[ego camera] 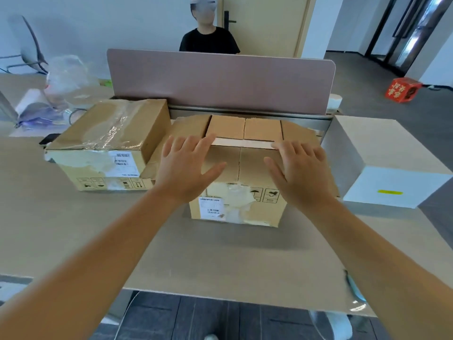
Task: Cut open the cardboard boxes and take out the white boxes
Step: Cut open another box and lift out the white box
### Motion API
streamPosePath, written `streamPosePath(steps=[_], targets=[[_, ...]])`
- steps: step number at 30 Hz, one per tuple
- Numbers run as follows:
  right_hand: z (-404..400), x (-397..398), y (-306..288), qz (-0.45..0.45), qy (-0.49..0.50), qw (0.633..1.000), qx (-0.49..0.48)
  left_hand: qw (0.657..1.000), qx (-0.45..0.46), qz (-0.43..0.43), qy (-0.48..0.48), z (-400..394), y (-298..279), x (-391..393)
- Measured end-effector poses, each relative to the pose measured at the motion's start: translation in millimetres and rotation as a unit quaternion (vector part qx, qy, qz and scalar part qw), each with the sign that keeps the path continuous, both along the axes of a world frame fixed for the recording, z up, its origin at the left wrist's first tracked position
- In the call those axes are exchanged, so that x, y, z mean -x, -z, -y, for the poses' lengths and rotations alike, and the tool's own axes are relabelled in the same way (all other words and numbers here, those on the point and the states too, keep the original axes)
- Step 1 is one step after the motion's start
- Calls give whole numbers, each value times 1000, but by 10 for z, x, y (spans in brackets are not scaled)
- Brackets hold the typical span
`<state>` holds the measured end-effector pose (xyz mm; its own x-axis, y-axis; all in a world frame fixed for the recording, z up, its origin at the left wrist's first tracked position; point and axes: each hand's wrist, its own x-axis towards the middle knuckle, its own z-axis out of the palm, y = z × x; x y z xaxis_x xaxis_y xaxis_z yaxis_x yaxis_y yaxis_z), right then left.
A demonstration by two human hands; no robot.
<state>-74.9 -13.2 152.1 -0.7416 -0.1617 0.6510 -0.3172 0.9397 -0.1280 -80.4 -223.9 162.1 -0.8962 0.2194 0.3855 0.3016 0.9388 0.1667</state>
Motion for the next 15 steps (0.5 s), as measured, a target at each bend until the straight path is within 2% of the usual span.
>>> streamPosePath(steps=[2,5,7,9,11,13,15], targets=[[-5,-245,32,27,-25,999,15,1000,2,16,-17,13,56,-239],[-13,-506,168,160,-36,987,7,996,-14,89,-21,32,253,-499],[-28,-617,312,264,-41,964,-11,985,-15,169,-2,48,437,-589],[-44,-667,463,349,-53,935,-16,955,59,289,7,33,615,-655],[-56,-648,605,415,-62,908,-16,921,114,371,2,-23,724,-708],[-53,-602,689,443,-68,894,-15,909,126,398,-1,-74,759,-708],[-45,-540,690,439,-61,896,-15,914,107,391,-1,-82,757,-649]])
